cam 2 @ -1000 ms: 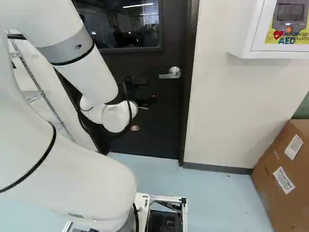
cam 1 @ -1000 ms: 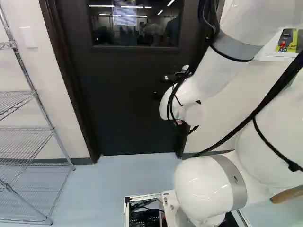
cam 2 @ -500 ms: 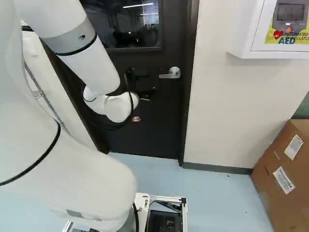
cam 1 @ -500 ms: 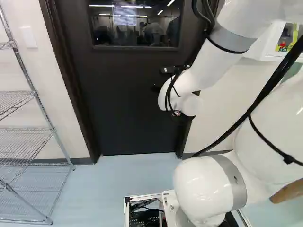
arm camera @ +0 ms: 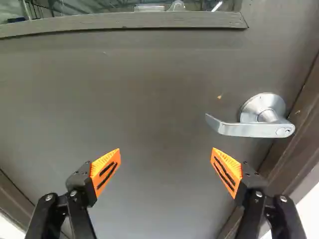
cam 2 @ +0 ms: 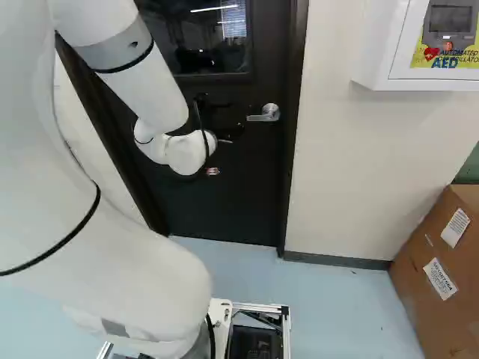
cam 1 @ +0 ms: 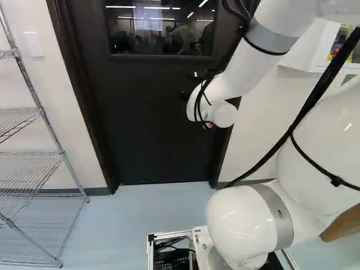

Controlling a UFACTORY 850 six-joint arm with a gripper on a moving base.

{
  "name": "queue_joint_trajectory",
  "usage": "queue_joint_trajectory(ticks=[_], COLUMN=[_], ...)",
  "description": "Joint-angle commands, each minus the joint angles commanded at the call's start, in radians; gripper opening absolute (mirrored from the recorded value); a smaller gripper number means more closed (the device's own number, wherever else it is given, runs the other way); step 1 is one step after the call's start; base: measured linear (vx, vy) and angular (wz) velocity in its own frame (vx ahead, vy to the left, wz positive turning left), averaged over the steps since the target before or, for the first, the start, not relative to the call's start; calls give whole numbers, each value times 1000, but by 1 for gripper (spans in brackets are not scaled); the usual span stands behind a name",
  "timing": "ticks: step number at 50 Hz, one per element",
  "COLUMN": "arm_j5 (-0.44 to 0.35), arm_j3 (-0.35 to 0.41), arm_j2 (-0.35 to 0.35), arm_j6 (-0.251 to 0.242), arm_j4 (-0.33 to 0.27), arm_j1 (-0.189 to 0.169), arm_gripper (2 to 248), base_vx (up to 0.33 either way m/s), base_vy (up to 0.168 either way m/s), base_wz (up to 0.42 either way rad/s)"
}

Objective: Open the door and move inside

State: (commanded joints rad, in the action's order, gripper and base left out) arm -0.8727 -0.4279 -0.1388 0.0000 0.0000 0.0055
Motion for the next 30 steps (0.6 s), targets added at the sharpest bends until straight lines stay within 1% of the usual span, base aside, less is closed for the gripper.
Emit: queue_joint_trajectory(ticks=[30], arm_j5=[0], arm_j3=[-86], arm_j2=[19], arm_j6=[0], arm_j4=[6], arm_j1=[-1], arm_gripper=[247], base_vx=[0], base_vy=[0], base_wz=[0])
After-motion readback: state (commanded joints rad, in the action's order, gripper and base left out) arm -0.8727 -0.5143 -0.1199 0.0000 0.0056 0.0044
